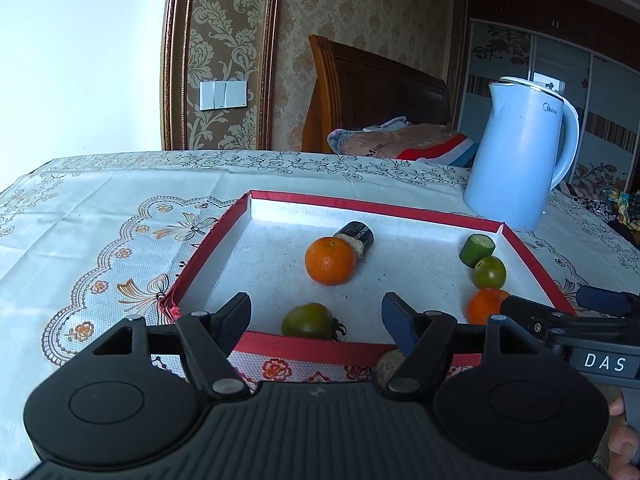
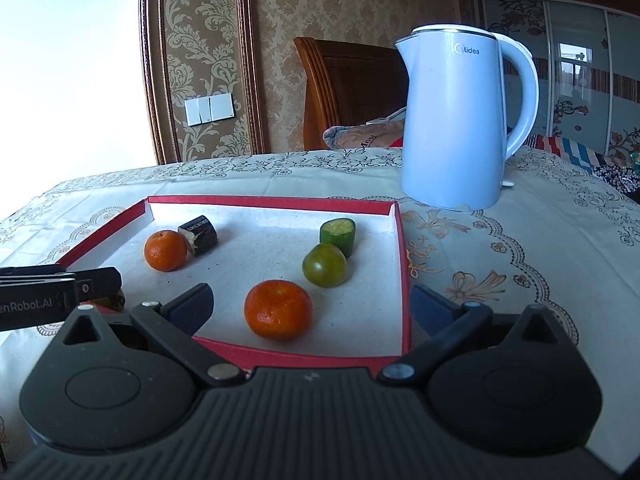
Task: Organize fruits
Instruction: 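Withdraw both open tools from the tray toward the remaining produce, then lower the left tool onto the dark eggplant piece and close it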
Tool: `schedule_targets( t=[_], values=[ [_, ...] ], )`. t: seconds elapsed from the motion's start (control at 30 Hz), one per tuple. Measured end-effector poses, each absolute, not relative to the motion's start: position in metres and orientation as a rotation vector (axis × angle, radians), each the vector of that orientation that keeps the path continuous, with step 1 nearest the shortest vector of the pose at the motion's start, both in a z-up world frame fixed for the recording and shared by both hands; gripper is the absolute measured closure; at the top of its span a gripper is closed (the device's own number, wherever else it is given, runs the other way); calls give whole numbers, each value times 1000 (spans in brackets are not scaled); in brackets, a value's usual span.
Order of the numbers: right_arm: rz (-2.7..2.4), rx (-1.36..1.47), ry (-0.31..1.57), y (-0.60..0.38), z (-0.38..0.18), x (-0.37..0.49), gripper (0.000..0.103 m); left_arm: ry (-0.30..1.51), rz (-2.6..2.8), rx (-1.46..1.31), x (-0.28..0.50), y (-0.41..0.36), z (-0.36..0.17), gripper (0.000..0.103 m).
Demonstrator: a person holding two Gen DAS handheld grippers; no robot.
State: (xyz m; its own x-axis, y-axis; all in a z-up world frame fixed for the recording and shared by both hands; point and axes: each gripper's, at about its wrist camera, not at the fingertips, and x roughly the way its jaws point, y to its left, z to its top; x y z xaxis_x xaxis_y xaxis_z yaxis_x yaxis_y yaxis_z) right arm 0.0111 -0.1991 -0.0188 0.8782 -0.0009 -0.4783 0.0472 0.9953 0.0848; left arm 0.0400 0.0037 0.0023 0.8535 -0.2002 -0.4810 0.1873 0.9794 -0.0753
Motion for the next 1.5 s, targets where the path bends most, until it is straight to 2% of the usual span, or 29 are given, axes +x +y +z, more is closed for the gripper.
schedule_targets(
  t=[0.3, 0.77, 1.27, 1.5],
  values=[
    [-23, 105, 497, -204, -18, 4, 0, 519, -247, 19, 17, 4, -6, 31],
    [1, 93, 515, -207, -16, -10, 0, 571, -271, -48, 23, 10, -8, 28],
    [174, -345, 470, -150, -24, -39, 0, 570, -262, -65, 24, 16, -6, 28],
    [115, -166, 426, -177, -16, -43, 0, 550, -310, -81, 22, 12, -3, 28]
  ],
)
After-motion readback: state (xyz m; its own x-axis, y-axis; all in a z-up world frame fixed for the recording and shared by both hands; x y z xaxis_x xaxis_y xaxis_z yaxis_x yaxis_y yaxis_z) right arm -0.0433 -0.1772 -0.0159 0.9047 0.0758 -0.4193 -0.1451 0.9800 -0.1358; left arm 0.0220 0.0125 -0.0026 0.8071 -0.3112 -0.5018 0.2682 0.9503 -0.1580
